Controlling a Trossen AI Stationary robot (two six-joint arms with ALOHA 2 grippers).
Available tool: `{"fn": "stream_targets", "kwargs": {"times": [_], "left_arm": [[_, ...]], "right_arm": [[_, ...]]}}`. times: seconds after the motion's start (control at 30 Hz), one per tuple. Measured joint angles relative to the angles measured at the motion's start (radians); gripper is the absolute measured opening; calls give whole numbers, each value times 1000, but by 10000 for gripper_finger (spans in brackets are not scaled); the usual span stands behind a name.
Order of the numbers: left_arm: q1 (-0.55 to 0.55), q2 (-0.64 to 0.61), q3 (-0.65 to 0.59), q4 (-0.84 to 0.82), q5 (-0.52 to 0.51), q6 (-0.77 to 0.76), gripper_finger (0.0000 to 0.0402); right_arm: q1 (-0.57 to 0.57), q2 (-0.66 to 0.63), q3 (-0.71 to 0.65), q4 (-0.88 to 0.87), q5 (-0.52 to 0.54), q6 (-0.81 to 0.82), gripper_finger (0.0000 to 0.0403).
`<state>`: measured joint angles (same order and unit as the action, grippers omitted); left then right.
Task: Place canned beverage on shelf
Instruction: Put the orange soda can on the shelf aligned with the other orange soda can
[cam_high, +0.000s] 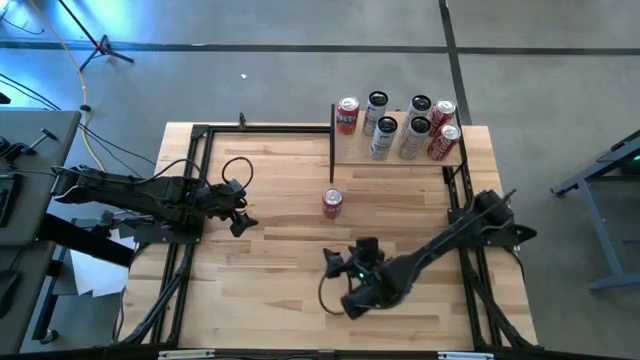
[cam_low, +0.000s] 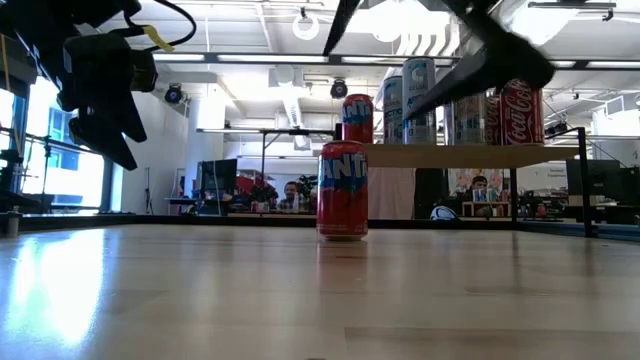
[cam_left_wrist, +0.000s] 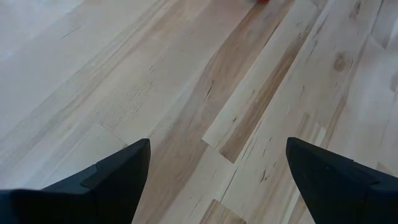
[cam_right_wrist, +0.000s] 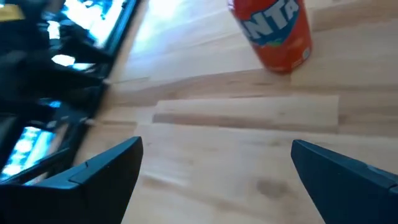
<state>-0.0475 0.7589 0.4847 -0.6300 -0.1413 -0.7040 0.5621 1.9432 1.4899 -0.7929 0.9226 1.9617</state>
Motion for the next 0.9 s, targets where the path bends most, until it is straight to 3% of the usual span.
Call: {"fn": "stream_targets", "kwargs": {"times": [0.13, 0.33, 0.63, 0.9], "left_arm": [[0, 0, 0, 0, 0, 0, 351], [0, 0, 0, 0, 0, 0, 351], [0, 0, 0, 0, 0, 0, 351], [0, 0, 0, 0, 0, 0, 351]], "right_arm": [[-48, 20, 0, 13, -51, -7, 399], [-79, 28, 0, 14, 24, -1, 399], [-137, 28, 0, -49, 122, -152, 399], [-224, 28, 0, -45, -142, -191, 399]]}}
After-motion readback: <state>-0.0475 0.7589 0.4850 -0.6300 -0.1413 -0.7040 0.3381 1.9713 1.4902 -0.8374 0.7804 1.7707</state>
